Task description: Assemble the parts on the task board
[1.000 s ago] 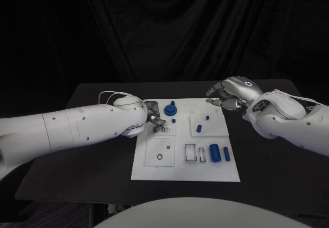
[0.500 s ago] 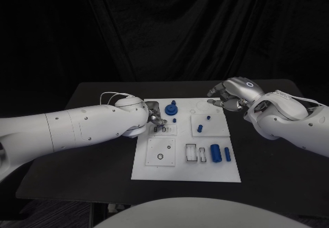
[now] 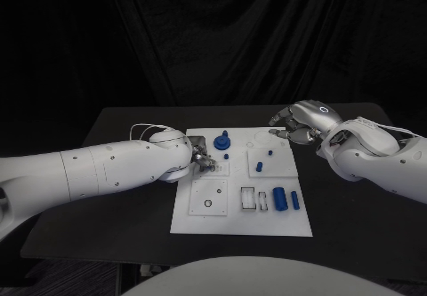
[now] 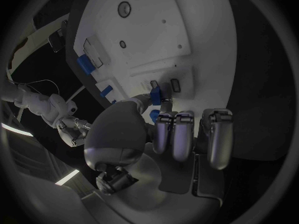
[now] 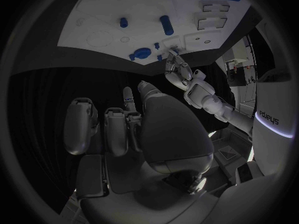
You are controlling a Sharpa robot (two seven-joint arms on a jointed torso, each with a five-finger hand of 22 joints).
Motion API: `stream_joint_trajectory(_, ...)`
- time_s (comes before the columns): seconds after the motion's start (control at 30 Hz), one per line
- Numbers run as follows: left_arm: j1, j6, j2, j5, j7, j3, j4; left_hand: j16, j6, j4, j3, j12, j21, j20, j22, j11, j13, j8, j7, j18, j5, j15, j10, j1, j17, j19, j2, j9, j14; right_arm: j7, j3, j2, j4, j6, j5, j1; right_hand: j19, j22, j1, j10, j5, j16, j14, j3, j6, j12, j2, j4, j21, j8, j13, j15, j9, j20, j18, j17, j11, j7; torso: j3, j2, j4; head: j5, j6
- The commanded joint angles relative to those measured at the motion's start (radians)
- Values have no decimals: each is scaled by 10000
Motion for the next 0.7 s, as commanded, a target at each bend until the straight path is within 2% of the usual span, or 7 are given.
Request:
stream_joint_trajectory(0.03, -51, 127, 36, 12, 14, 7, 4, 26, 66, 69, 2, 37, -4, -44, 1884, -36, 2631, 18, 11, -64, -11, -69, 992, -105, 2634, 450, 14, 13, 1074, -205, 7, -9, 17, 76, -23, -25, 155, 1849, 114, 630, 63, -62, 787, 75, 92, -31, -20, 8, -61, -59, 2234, 51, -15, 83, 120, 1563, 70, 2, -6, -11, -18, 15, 0)
stream_joint_trajectory(0.3, -116, 111, 37, 12, 45, 7, 27, 26, 68, 67, 2, 37, -13, -45, 1871, -37, 2631, 17, 9, -60, -17, -69, 992, -106, 2634, 440, 15, 16, 1074, -213, 7, -11, 17, 89, -23, -25, 155, 1849, 114, 630, 63, -62, 787, 75, 92, -31, -20, 8, -61, -59, 2234, 51, -15, 83, 120, 1563, 70, 2, -7, -11, -14, -16, 0)
stream_joint_trajectory(0.7, -138, 110, 50, 12, 130, 7, 84, 26, 36, 56, 1, 37, -52, -53, 1822, -40, 2631, -27, 12, -44, -111, -75, 992, -129, 2634, 399, 40, 41, 1074, -236, 7, 23, -18, 114, -23, -27, 149, 1844, 112, 618, 70, -70, 785, 76, 98, -44, -29, 13, -79, -60, 2222, 52, -20, 84, 124, 1556, 71, 4, -11, -1, -20, 62, 0)
